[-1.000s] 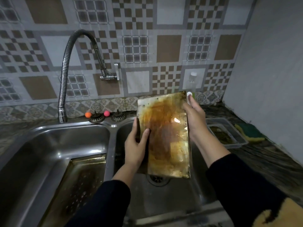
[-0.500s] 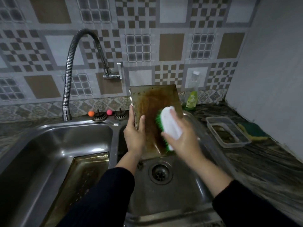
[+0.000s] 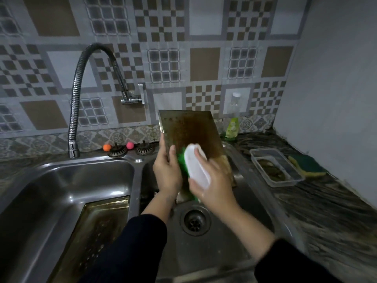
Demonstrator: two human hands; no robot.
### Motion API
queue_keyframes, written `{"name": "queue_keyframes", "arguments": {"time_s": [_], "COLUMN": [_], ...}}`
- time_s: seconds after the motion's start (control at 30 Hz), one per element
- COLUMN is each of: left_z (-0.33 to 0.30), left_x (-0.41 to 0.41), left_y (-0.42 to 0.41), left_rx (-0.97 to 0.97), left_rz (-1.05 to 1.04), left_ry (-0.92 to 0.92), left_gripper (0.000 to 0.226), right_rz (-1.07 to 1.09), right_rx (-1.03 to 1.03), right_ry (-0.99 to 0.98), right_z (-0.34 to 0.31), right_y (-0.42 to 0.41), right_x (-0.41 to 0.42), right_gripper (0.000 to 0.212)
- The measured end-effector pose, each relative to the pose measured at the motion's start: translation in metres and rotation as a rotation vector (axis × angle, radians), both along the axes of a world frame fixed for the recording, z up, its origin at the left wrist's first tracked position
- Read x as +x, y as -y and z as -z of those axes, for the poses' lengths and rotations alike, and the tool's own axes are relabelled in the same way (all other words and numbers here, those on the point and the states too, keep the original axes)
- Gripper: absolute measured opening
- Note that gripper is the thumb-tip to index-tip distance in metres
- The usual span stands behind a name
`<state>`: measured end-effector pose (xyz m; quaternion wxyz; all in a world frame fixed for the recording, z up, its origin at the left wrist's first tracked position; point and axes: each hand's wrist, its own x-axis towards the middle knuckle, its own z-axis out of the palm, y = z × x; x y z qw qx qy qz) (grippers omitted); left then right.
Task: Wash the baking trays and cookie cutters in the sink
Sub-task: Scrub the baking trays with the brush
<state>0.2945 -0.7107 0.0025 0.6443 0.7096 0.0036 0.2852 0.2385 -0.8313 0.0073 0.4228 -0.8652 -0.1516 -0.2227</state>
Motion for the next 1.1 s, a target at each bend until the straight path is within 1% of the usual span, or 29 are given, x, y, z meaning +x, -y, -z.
{"name": "queue_keyframes", "arguments": {"time_s": [0.07, 0.1, 0.2, 0.23, 0.3, 0.4, 0.5, 0.57, 0.67, 0.73, 0.77, 0.83, 0.93, 1.0, 1.1], "left_z": [-0.001, -0.002, -0.005, -0.006, -0.006, -0.004, -0.006, -0.008, -0.008, -0.008, -0.009, -0.009, -0.002, 0.003, 0.009], "left_x": [-0.001, -0.005, -0.017, -0.018, -0.017, -0.004, 0.003, 0.002, -0.005, -0.011, -0.014, -0.019, -0.027, -0.031, -0.035], "left_y": [-0.002, 0.002, 0.020, 0.025, 0.027, 0.018, 0.006, 0.007, 0.019, 0.029, 0.034, 0.041, 0.049, 0.054, 0.054], "left_rx": [0.045, 0.049, 0.077, 0.084, 0.066, 0.051, 0.032, 0.054, 0.110, 0.180, 0.245, 0.427, 0.731, 0.844, 0.961], "left_rz": [0.017, 0.046, 0.134, 0.145, 0.121, 0.022, -0.020, 0.004, 0.022, -0.005, -0.031, -0.089, -0.128, -0.130, -0.171], "left_ry": [0.004, 0.007, 0.047, 0.059, 0.073, 0.044, 0.048, 0.060, 0.069, 0.074, 0.076, 0.084, 0.103, 0.114, 0.123], "left_gripper": [0.049, 0.049, 0.049, 0.049, 0.048, 0.047, 0.049, 0.049, 0.050, 0.052, 0.053, 0.058, 0.059, 0.059, 0.067], "right_rz": [-0.010, 0.036, 0.202, 0.228, 0.232, 0.152, 0.022, 0.042, 0.187, 0.263, 0.266, 0.245, 0.237, 0.293, 0.359], "right_rx": [0.024, 0.024, 0.094, 0.111, 0.078, 0.062, 0.118, 0.117, 0.110, 0.106, 0.105, 0.076, 0.088, 0.110, 0.061], "right_ry": [0.028, 0.038, 0.020, -0.002, -0.025, -0.065, -0.021, 0.007, -0.011, -0.039, -0.050, -0.058, -0.082, -0.094, -0.081], "right_z": [0.016, 0.011, -0.030, -0.045, -0.058, -0.032, 0.015, 0.022, -0.010, -0.044, -0.058, -0.077, -0.086, -0.085, -0.080], "right_y": [0.004, 0.009, 0.026, 0.034, 0.046, 0.047, 0.041, 0.046, 0.058, 0.064, 0.065, 0.060, 0.045, 0.038, 0.036], "right_x": [-0.007, 0.003, 0.056, 0.071, 0.085, 0.057, 0.010, 0.009, 0.044, 0.064, 0.070, 0.072, 0.066, 0.066, 0.068], "right_gripper": [0.079, 0.080, 0.077, 0.076, 0.076, 0.079, 0.078, 0.077, 0.076, 0.073, 0.073, 0.079, 0.089, 0.089, 0.079]}}
